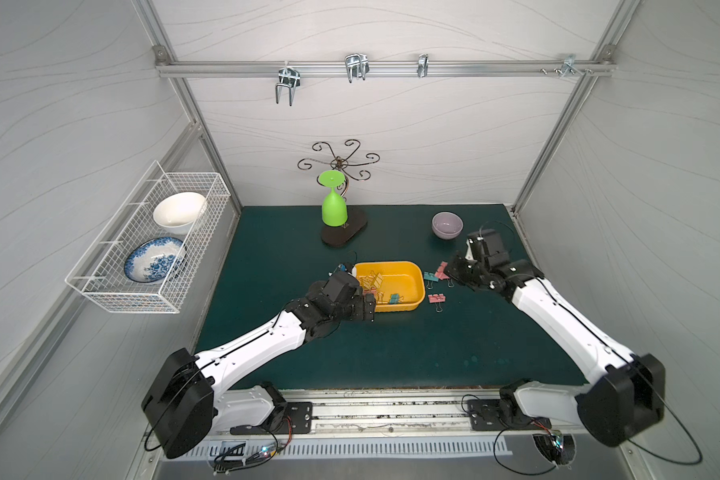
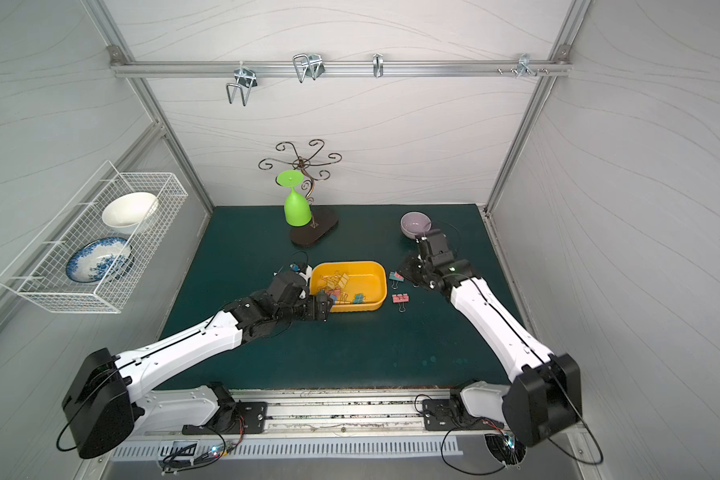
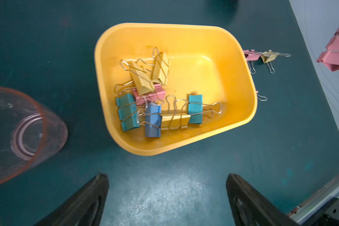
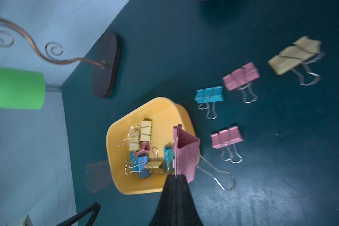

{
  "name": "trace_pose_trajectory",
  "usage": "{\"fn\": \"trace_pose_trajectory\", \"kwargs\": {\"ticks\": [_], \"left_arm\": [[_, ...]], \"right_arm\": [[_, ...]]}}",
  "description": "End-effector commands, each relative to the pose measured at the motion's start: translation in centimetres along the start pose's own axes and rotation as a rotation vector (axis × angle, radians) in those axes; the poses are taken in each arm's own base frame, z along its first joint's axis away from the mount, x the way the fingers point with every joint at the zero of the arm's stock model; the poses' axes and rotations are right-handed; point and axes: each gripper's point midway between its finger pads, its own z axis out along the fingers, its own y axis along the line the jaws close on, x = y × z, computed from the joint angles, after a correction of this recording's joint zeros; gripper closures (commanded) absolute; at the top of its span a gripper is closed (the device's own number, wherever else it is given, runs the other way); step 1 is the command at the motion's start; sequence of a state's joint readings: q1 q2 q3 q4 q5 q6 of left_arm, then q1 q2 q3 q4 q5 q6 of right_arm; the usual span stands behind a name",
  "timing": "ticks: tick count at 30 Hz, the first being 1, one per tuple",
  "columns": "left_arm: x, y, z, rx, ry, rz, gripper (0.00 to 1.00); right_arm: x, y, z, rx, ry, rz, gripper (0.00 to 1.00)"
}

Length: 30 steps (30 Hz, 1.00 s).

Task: Take out the binder clips from the storage box
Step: Place the binder clip at the center of the board.

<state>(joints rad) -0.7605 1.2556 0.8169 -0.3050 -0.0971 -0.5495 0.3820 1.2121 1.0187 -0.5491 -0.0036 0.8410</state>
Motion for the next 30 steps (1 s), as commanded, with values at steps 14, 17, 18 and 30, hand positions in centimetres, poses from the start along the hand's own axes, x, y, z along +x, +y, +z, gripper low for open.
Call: {"fn": "trace_pose_trajectory", "kwargs": {"ticks": [14,17,18,30], "left_arm": [[-1.8,-8.8,2.2,0.079,-0.042,0.228,0.02],[-1.9,-8.7,2.2,0.075,-0.046,0.252,0.02],[-2.0,-8.8,2.1,0.076,-0.048,0.256,0.02],[-1.5,-7.8,1.6,0.053,-0.052,0.261,0.02]], "right_arm": [[3.0,-11.6,4.3,0.148,0.010,0.621,1.00],[2.9,-12.4,5.2,0.168,-0.024,0.686,1.00],[2.9,-12.6,5.3,0.180,-0.033,0.694,1.00],[2.3,-13.3,8.1,0.296,-0.141,0.730,1.00]]}}
